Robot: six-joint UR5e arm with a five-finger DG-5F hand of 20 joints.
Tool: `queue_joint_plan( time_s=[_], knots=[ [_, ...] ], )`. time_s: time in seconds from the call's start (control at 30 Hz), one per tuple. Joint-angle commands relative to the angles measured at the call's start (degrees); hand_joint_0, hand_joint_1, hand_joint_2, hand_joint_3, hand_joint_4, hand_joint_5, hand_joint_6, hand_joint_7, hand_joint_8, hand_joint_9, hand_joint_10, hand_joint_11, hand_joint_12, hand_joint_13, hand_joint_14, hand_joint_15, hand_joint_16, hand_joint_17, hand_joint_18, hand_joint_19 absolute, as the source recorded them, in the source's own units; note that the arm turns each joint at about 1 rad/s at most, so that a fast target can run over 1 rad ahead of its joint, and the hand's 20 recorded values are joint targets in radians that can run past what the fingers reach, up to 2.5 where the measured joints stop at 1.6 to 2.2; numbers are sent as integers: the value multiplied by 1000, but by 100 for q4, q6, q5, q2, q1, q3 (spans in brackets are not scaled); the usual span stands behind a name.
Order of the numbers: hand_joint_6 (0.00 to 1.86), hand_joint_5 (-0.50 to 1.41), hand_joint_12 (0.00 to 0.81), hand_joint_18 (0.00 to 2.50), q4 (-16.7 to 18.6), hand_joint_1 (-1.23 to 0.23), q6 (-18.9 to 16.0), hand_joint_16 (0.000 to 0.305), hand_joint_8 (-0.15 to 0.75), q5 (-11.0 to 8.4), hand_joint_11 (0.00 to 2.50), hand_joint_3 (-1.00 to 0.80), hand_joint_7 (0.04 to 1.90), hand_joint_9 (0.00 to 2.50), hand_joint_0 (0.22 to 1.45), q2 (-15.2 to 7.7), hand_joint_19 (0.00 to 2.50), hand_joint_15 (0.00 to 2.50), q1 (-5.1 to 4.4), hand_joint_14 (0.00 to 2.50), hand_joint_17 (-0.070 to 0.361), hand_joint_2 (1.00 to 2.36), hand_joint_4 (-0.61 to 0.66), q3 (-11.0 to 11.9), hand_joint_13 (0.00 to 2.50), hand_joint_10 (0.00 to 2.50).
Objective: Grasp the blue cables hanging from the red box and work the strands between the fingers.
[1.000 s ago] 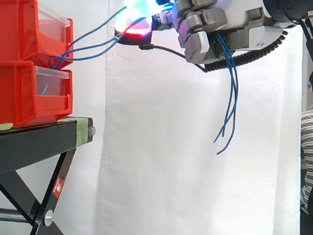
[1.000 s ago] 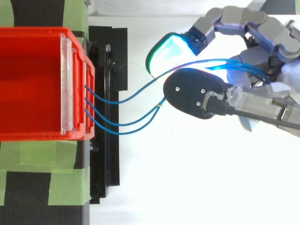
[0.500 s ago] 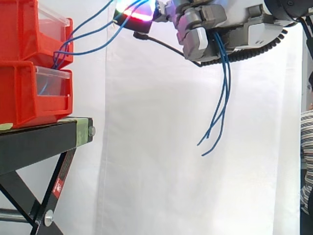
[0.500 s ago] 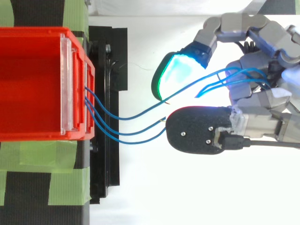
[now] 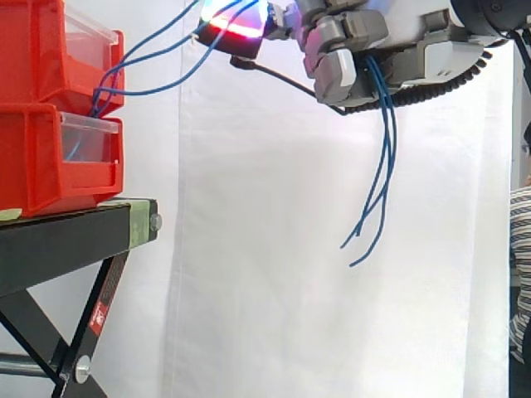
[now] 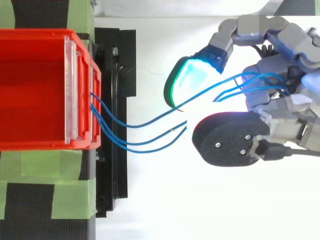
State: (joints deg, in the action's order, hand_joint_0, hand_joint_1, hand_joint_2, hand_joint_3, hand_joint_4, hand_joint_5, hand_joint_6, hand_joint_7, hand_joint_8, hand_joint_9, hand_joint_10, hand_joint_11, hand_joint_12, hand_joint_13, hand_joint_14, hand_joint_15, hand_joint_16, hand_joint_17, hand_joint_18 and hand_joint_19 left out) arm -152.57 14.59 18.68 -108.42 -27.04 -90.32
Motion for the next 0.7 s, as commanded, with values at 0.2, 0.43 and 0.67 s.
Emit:
queue_joint_plan(
  time_s=[0.2, 0.43, 0.67],
  knots=[
    [889, 99, 419, 1462, -1, -605, 0, 46, 384, -49, 2500, -936, 1217, 987, 818, -4, 1184, 1644, -11, 2500, 104, 1003, 251, -3, 1081, 2500],
    [946, 129, 419, 1462, -10, -604, 9, 46, 384, -49, 2500, -792, 1226, 987, 879, -4, 1184, 1644, -20, 2500, 104, 1009, 236, -3, 1081, 2500],
    [1167, 103, 419, 1462, 8, -613, 18, 46, 384, -49, 2500, -541, 1182, 987, 873, -4, 1184, 1644, -29, 2500, 104, 1019, 210, -3, 1081, 2500]
  ],
)
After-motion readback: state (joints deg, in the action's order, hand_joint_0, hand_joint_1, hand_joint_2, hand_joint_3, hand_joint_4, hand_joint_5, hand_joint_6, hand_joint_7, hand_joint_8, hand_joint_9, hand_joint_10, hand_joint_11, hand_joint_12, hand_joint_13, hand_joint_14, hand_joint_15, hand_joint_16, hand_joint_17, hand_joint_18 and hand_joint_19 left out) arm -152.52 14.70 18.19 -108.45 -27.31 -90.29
